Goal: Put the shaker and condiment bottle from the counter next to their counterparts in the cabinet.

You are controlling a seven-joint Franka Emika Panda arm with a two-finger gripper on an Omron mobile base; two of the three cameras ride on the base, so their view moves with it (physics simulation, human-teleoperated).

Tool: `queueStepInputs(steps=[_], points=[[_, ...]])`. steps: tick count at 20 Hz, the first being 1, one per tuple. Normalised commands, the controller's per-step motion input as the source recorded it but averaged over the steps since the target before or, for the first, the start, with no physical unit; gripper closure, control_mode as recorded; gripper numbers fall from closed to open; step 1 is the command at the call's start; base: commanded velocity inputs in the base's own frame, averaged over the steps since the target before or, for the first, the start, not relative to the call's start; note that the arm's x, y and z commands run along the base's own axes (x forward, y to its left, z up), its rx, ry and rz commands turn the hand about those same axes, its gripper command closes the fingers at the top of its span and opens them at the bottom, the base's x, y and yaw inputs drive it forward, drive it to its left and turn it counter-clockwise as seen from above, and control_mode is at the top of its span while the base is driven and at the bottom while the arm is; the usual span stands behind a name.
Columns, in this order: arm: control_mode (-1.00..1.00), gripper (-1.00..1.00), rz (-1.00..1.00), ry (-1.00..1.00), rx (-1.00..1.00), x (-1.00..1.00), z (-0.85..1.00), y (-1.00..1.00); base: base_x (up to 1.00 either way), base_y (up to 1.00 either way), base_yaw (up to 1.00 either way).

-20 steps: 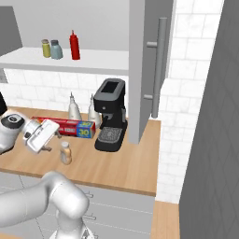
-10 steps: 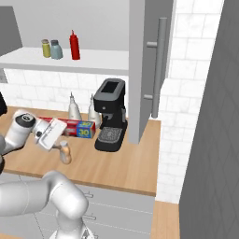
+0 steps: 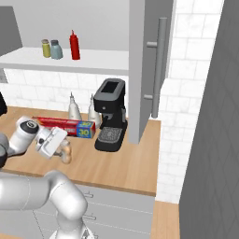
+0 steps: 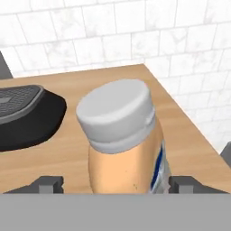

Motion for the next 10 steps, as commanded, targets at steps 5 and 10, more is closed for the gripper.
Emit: queueStepInputs(steps=[5,10], points=[[-1.00,1.00,0.00,0.00,0.14,0.02,0.08,-0.08,0.00,0.00,0.00],[-1.00,1.00,0.00,0.00,0.10,0.00,0.60,0.00,0.00,0.00,0.00]])
